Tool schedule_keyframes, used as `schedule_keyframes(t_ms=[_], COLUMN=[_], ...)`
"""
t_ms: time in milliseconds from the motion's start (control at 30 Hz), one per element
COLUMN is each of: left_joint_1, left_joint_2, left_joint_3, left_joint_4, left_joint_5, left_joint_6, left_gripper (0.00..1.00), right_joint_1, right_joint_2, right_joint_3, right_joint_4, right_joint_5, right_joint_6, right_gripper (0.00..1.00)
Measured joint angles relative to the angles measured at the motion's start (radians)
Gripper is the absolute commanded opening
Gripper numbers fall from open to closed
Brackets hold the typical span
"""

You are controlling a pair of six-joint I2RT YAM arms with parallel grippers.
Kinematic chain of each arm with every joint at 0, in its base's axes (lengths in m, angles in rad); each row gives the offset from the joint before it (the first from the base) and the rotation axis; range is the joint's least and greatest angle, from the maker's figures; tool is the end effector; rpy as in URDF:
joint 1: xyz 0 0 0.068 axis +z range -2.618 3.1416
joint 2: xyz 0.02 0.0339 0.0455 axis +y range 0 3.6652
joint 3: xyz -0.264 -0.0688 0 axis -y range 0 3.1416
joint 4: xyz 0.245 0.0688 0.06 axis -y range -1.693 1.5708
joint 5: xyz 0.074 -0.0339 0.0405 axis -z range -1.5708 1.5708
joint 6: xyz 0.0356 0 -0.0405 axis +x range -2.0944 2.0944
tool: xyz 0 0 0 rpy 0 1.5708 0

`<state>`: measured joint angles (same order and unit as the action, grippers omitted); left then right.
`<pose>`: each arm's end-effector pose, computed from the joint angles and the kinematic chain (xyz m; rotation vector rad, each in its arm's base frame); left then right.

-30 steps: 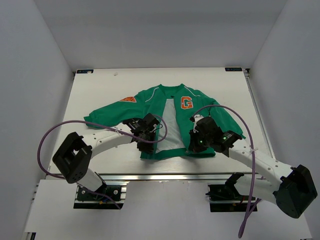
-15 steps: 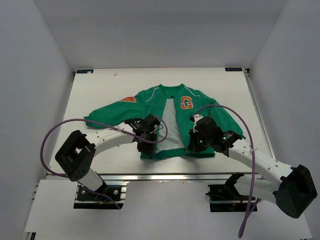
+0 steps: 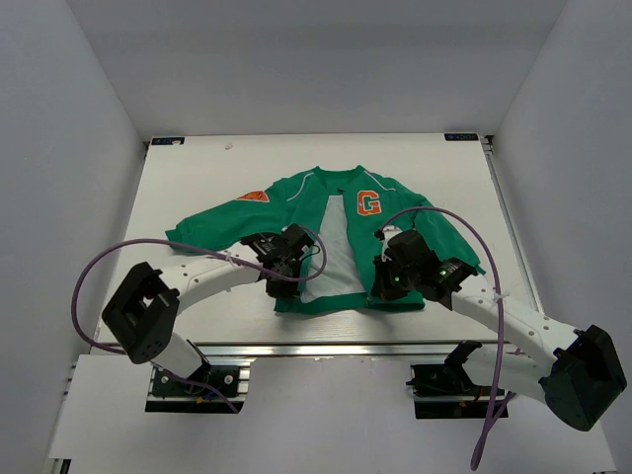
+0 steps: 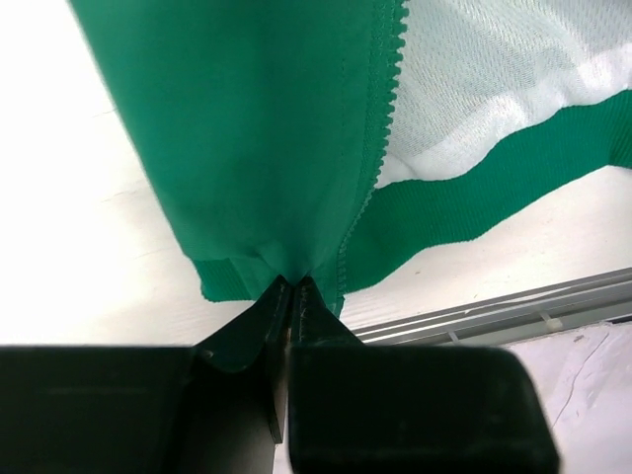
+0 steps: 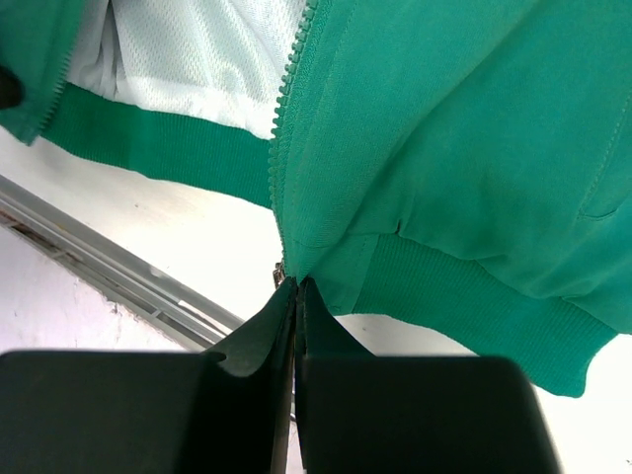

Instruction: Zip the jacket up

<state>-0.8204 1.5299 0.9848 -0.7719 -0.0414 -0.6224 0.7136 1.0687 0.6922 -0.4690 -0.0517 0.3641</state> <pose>0.1902 -0.2018 0.1955 0.2807 2.9036 -0.2005 0.1617 0.1425 0.2287 -0.4572 2.4488 0.5403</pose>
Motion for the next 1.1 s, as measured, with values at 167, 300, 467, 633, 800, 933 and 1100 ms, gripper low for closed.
schedule_keyframes(t_ms=[167,300,467,633,800,933,1100], left_joint_1=[0.000,0.000,0.000,0.000,0.000,0.000,0.000], left_joint_2=[-0.047,-0.082,-0.090,-0.140,-0.259,-0.355,-0.425], left_joint_3=[0.016,0.018,0.018,0.002,-0.017,-0.062,-0.132], left_joint_4=[-0.039,-0.058,-0.061,0.014,0.154,0.331,0.499], left_joint_5=[-0.043,-0.071,-0.076,-0.021,0.003,-0.005,-0.042], left_joint_6=[-0.007,-0.009,-0.017,-0.014,-0.036,-0.073,-0.104], left_gripper=[0.17,0.15,0.00,0.00,0.00,0.00,0.00], right_joint_1=[0.000,0.000,0.000,-0.001,-0.002,-0.003,-0.003], right_joint_2=[0.002,0.015,0.018,-0.010,-0.031,-0.033,-0.051], right_joint_3=[0.000,0.000,-0.002,-0.037,-0.111,-0.161,-0.214], right_joint_4=[0.000,0.000,0.010,0.122,0.361,0.560,0.796], right_joint_5=[0.016,0.026,0.019,-0.048,-0.147,-0.195,-0.216], right_joint_6=[0.002,0.002,0.002,0.016,0.068,0.130,0.193], right_gripper=[0.00,0.00,0.00,0.00,0.00,0.00,0.00])
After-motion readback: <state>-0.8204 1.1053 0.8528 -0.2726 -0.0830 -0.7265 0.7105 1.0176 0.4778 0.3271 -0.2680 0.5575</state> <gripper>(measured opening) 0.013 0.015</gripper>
